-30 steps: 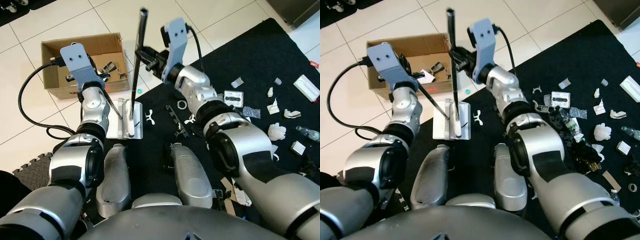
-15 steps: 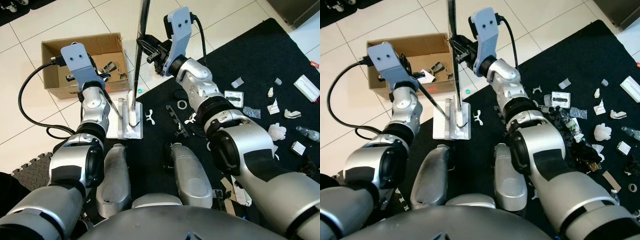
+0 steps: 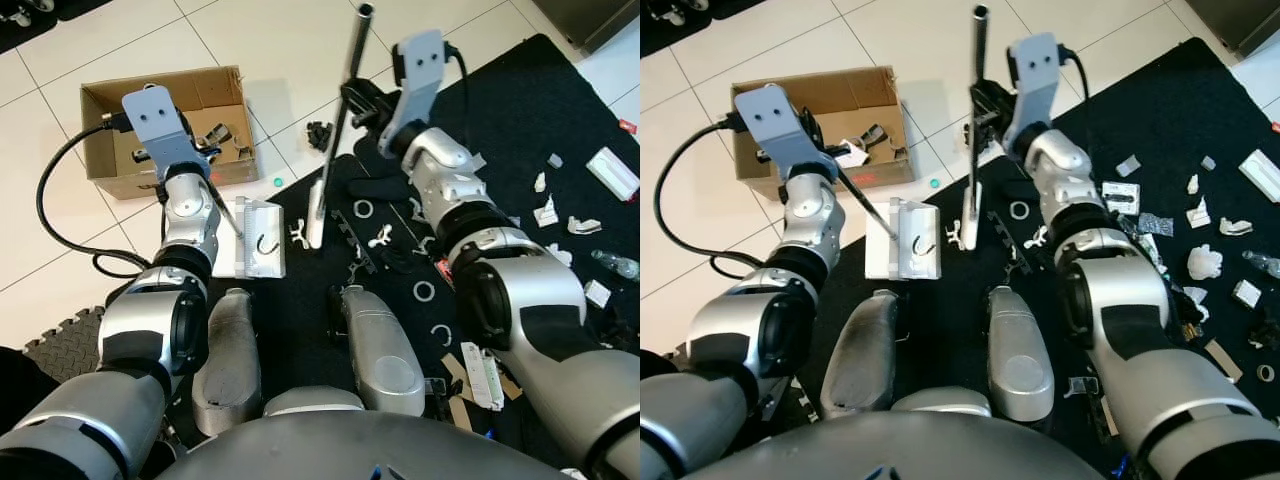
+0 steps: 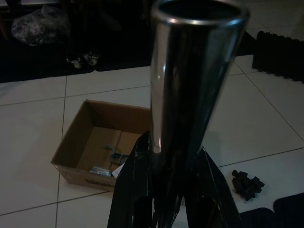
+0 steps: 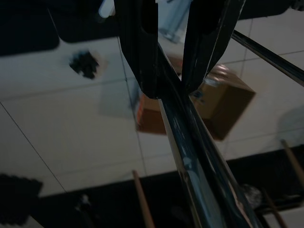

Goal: Sweep floor

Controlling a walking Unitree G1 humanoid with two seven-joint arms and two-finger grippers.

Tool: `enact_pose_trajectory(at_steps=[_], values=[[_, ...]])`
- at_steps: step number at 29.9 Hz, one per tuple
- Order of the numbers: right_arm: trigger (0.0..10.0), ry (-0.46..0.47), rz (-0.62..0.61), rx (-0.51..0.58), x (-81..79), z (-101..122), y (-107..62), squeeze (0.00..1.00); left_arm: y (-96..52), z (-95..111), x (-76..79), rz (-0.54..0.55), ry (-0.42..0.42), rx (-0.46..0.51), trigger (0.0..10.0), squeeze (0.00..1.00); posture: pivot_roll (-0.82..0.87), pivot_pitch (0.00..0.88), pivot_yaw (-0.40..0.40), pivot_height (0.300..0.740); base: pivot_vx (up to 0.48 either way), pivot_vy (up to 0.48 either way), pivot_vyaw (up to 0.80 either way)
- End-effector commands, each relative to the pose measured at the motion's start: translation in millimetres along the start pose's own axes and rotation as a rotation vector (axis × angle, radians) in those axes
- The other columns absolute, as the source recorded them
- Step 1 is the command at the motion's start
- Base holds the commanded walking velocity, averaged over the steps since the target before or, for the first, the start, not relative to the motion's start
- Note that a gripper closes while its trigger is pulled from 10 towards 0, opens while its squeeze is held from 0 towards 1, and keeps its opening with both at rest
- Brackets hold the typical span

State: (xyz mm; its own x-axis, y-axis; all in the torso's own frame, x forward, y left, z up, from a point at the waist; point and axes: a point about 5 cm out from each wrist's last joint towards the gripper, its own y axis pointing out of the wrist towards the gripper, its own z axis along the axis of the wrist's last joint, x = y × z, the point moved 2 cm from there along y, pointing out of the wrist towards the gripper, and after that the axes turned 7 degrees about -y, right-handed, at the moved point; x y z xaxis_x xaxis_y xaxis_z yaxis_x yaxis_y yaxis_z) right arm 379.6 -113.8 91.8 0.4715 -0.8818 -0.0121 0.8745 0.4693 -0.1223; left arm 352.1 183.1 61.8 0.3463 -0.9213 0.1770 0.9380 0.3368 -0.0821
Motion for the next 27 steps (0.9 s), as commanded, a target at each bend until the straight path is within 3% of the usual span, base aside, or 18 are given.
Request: enact_pose_trajectory(at_steps=[1,11,16,19,22,27], values=[[10.0,-0.011,-0.009,-0.016,-1.0,-7,-2.4,0.0,-11.4,-26,-6.3,0.014,0.018,-0.112,10.0,0.0,-0.05,0.141,-0.033,0.74,0.0,0.0,0.0],[10.0,-0.022,0.069,-0.055,-26.5,-18,2.7,0.0,-13.3,-29,-6.1,0.011,0.017,-0.123,10.0,0.0,-0.05,0.144,-0.041,0.74,0.0,0.0,0.0],[10.0,-0.04,0.187,-0.07,-63.9,-25,9.9,0.0,-14.0,-31,-8.0,0.016,0.021,-0.128,10.0,0.0,-0.05,0.143,-0.047,0.74,0.0,0.0,0.0],[10.0,-0.043,0.196,-0.071,-67.4,-25,10.4,0.0,-14.0,-31,-8.1,0.016,0.021,-0.128,10.0,0.0,-0.05,0.143,-0.047,0.74,0.0,0.0,0.0],[10.0,-0.059,0.227,-0.097,-90.4,-32,13.4,0.0,-14.1,-31,-8.0,0.019,0.02,-0.126,10.0,0.0,-0.04,0.145,-0.052,0.74,0.0,0.0,0.0],[10.0,-0.059,0.258,-0.083,-111.8,-28,19.4,0.0,-14.4,-31,-9.4,0.023,0.021,-0.124,10.0,0.0,-0.03,0.143,-0.055,0.74,0.0,0.0,0.0]])
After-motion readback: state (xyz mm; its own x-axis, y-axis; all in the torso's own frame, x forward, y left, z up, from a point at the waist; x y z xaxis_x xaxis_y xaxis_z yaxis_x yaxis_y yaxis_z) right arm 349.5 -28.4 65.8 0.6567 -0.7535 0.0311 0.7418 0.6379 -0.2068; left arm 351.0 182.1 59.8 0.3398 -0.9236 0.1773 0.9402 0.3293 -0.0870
